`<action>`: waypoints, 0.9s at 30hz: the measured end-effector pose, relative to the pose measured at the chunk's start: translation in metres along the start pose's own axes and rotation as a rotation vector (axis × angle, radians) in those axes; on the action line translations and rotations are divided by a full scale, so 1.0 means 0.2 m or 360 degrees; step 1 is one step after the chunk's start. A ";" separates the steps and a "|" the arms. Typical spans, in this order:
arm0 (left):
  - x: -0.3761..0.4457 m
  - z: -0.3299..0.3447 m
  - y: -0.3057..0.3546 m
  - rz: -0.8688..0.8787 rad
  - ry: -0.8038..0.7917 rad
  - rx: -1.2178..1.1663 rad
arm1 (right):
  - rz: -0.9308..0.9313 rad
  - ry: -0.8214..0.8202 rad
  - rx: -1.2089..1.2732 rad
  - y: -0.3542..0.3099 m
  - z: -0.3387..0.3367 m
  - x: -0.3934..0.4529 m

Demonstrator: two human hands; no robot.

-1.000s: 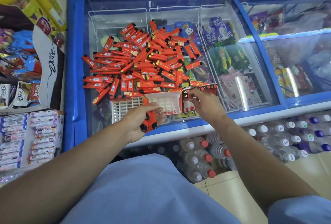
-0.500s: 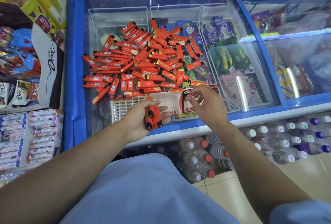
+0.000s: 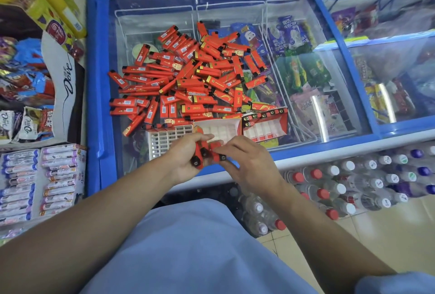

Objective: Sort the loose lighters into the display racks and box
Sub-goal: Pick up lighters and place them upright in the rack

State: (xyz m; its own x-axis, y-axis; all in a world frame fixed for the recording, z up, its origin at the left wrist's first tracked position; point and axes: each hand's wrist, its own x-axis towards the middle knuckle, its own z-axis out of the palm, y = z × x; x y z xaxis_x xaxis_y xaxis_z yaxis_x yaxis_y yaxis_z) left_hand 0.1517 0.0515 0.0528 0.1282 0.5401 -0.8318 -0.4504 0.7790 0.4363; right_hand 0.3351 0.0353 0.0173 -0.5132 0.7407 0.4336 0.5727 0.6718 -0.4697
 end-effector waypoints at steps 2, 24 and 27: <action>0.01 -0.01 -0.01 -0.0018 0.0079 -0.0059 | 0.0268 0.0058 0.0137 -0.03 -0.06 0.02; -0.03 0.00 0.00 -0.0044 -0.0109 -0.0023 | 0.2206 0.0541 0.1259 0.38 -0.02 0.05; -0.04 0.01 -0.01 -0.0018 -0.0119 0.0057 | 0.2261 0.0527 0.1228 0.40 -0.02 0.06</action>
State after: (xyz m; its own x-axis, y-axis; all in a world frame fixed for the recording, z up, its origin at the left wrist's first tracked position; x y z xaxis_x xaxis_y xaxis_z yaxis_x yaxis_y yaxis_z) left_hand 0.1529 0.0466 0.0596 0.1995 0.5527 -0.8092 -0.4169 0.7952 0.4403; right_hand 0.3772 0.0976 -0.0115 0.3193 0.7622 -0.5631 -0.0492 -0.5801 -0.8131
